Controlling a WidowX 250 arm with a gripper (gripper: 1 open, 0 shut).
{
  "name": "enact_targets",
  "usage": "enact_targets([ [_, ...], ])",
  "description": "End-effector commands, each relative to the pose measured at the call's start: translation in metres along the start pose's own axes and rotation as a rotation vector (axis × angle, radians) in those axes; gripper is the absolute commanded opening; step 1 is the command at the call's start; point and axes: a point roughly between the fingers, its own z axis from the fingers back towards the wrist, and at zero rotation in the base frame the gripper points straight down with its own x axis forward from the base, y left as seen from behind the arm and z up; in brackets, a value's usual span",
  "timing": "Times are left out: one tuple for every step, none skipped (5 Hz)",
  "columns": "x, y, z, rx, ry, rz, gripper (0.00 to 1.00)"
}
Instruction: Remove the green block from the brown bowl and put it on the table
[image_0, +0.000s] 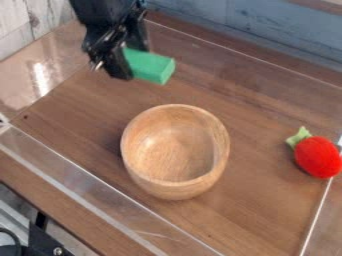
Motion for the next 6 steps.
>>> enact_targets([
  [-0.018, 0.005, 0.005, -0.049, -0.027, 0.026, 0.00],
  [-0.023, 0.011, -0.005, -0.050, -0.046, 0.080, 0.00],
  [-0.022, 0.013, -0.012, -0.055, -0.057, 0.127, 0.00],
  [-0.027, 0.010, -0.011, -0.055, -0.060, 0.140, 0.00],
  [-0.034, 0.008, -0.006, -0.057, -0.066, 0.156, 0.00],
  [-0.037, 0.002, -0.002, -0.055, -0.063, 0.137, 0.00],
])
